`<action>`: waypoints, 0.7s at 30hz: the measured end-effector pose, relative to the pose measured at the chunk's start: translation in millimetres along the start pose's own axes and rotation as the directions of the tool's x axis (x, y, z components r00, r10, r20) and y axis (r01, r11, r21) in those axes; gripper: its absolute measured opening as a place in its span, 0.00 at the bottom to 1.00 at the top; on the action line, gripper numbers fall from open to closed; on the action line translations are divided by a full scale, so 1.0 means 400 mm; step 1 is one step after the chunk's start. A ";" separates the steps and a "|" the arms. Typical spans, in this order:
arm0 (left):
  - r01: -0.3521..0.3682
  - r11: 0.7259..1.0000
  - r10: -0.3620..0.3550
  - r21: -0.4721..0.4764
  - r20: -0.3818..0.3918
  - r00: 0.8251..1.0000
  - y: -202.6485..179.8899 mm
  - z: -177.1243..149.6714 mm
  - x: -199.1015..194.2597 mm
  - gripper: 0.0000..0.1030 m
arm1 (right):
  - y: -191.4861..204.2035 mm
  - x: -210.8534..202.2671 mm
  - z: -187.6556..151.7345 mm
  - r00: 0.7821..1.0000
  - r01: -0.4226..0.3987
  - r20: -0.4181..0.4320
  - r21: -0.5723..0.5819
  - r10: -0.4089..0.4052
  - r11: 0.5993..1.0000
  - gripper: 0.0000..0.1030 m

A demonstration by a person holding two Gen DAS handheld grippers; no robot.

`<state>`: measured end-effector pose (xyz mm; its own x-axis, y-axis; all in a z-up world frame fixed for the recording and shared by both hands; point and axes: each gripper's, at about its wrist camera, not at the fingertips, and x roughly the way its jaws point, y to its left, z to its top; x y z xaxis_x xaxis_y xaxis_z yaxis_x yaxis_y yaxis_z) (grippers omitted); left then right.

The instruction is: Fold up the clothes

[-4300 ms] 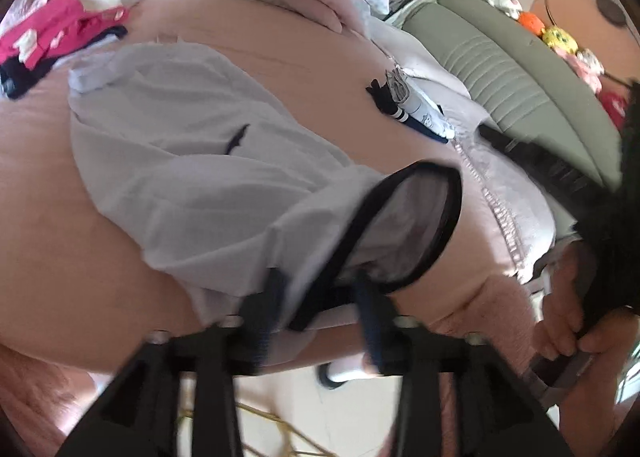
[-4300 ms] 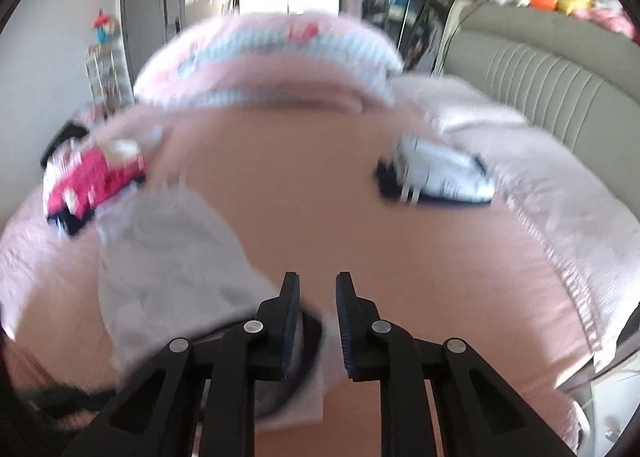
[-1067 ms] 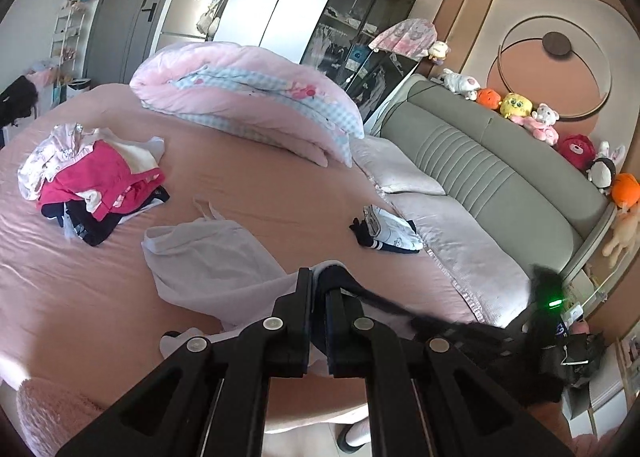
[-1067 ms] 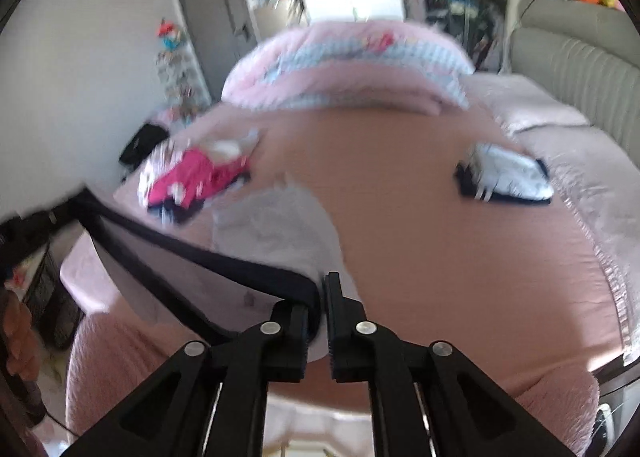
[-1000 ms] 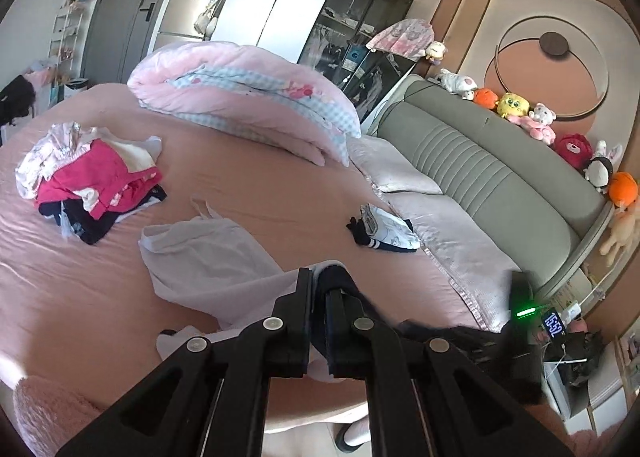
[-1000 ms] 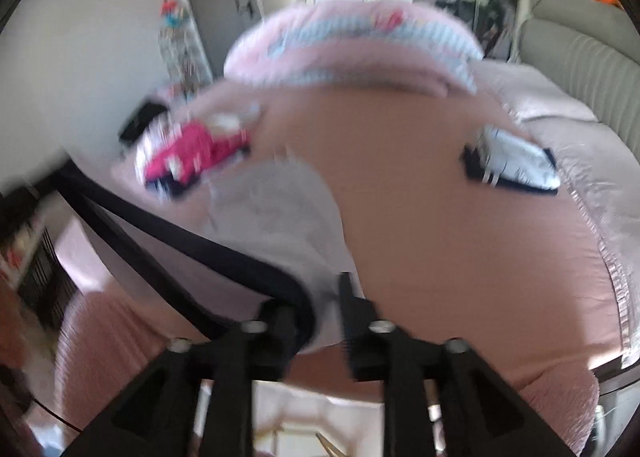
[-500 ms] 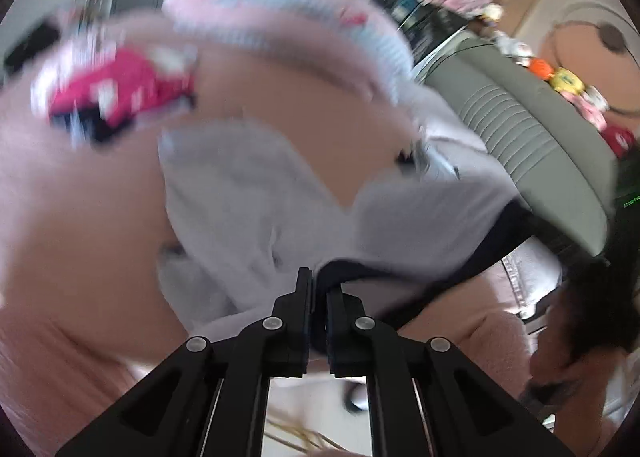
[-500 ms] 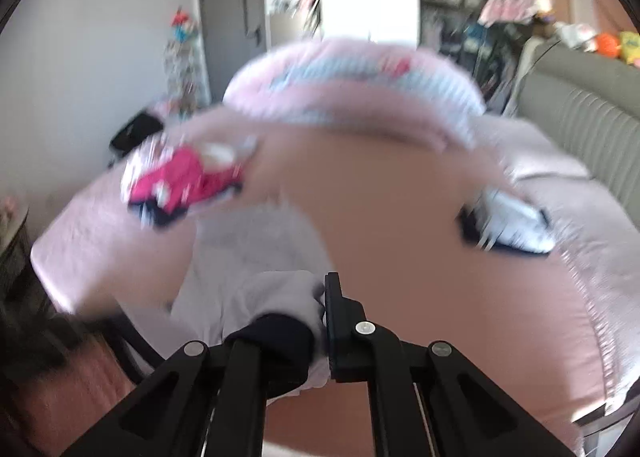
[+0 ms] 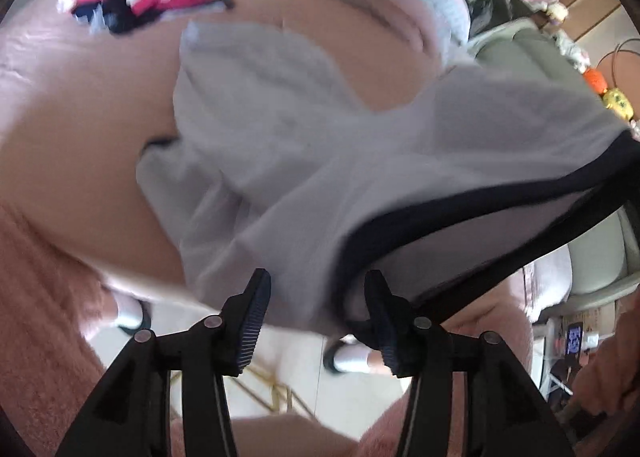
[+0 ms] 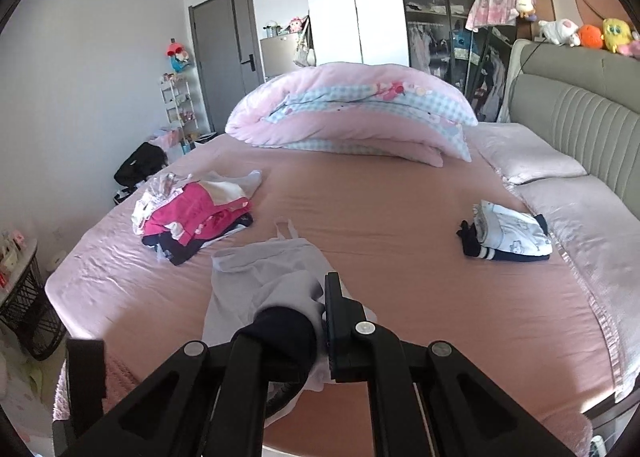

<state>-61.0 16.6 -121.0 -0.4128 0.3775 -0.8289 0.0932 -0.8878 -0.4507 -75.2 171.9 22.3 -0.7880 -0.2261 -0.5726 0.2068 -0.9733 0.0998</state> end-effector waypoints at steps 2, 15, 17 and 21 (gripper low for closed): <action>-0.037 0.998 0.035 0.056 0.020 0.999 -0.006 -0.002 -0.007 0.07 | -0.011 0.005 -0.003 1.000 0.013 -0.013 0.008 -0.012 1.000 0.05; -0.168 0.973 0.091 0.156 0.410 0.908 -0.064 0.140 -0.240 0.06 | -0.087 0.053 -0.118 0.981 0.094 -0.179 0.065 -0.081 0.993 0.05; -0.175 0.962 0.055 0.211 0.477 0.877 -0.121 0.187 -0.306 0.06 | -0.063 0.012 -0.042 0.993 0.075 -0.092 0.025 -0.072 0.997 0.05; -0.201 0.932 -0.025 0.303 0.605 0.796 -0.213 0.261 -0.468 0.05 | -0.036 -0.087 0.116 0.998 0.025 0.064 0.001 -0.025 1.000 0.05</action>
<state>-86.3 -6.0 107.3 -0.8792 0.1632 -0.4477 -0.1044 -0.9827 -0.1533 -77.9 191.9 78.5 -0.8285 -0.2040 -0.5215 0.1867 -0.9786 0.0863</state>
